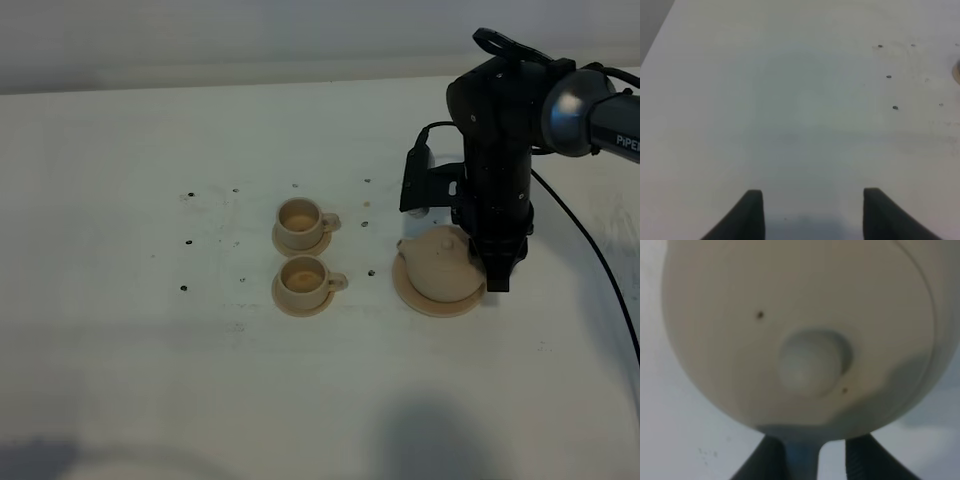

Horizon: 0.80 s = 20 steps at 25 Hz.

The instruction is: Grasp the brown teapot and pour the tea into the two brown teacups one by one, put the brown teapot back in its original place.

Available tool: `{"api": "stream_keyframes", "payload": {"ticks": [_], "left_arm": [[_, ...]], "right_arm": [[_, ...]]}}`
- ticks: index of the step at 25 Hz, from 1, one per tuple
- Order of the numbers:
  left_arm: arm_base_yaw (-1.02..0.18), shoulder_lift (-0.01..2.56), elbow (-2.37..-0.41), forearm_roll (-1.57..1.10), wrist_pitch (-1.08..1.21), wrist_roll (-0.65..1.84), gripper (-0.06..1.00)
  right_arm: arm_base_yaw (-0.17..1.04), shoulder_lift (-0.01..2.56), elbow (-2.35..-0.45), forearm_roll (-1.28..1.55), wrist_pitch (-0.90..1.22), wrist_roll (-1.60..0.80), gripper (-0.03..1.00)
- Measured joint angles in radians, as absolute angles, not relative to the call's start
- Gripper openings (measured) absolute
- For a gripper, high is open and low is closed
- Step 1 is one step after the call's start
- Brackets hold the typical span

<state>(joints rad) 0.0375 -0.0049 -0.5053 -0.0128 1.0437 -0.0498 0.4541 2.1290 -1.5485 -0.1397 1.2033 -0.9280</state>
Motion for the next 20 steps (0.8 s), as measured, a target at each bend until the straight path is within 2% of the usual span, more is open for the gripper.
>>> {"api": "stream_keyframes", "payload": {"ticks": [20], "left_arm": [[0.037,-0.005,-0.505,-0.013,1.044,-0.050,0.45]], "right_arm": [[0.473,2.136,-1.549,-0.231,1.213,-0.928,0.30]]}}
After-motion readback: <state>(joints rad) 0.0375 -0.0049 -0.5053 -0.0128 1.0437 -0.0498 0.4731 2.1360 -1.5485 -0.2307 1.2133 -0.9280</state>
